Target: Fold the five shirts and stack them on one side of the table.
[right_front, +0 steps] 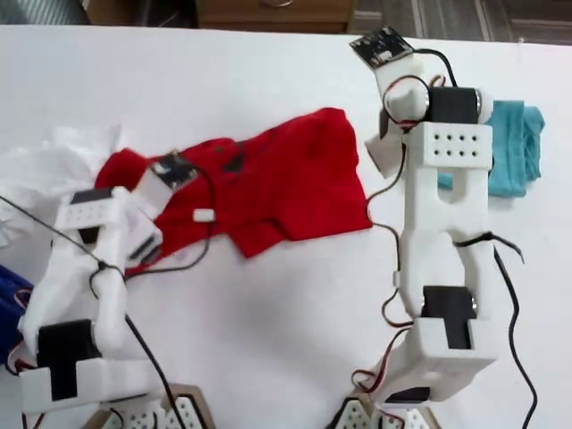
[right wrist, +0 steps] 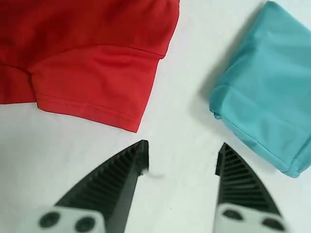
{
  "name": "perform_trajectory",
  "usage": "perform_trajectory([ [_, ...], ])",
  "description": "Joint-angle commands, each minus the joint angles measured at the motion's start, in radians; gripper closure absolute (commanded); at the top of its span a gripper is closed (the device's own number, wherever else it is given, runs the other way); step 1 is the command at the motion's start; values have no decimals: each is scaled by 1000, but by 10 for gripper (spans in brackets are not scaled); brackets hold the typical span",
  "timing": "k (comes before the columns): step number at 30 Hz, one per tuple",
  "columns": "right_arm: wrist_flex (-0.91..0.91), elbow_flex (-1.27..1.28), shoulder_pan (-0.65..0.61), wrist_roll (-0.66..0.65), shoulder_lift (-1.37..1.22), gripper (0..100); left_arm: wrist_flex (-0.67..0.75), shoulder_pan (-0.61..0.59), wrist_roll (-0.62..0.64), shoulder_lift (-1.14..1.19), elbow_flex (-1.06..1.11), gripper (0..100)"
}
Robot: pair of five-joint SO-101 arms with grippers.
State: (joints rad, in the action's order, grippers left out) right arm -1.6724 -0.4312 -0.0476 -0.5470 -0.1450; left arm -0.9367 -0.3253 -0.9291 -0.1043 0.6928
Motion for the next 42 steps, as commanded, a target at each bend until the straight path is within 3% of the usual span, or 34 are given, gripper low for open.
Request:
perform_trajectory([
  [1, -4, -46, 7, -6, 84, 769, 52, -12, -37, -15, 15, 839],
  [5, -4, -46, 8, -6, 84, 769, 40, -9, -35, -21, 33, 840],
  [12, -1, -46, 2, -6, 76, 769, -161, -11, -43, -20, -79, 841],
  [31, -5, -46, 2, 0, 84, 769, 114, -57, -100, -15, 117, 837],
  [42, -33, -46, 2, 2, 85, 769, 57, -51, -104, 55, 36, 809],
])
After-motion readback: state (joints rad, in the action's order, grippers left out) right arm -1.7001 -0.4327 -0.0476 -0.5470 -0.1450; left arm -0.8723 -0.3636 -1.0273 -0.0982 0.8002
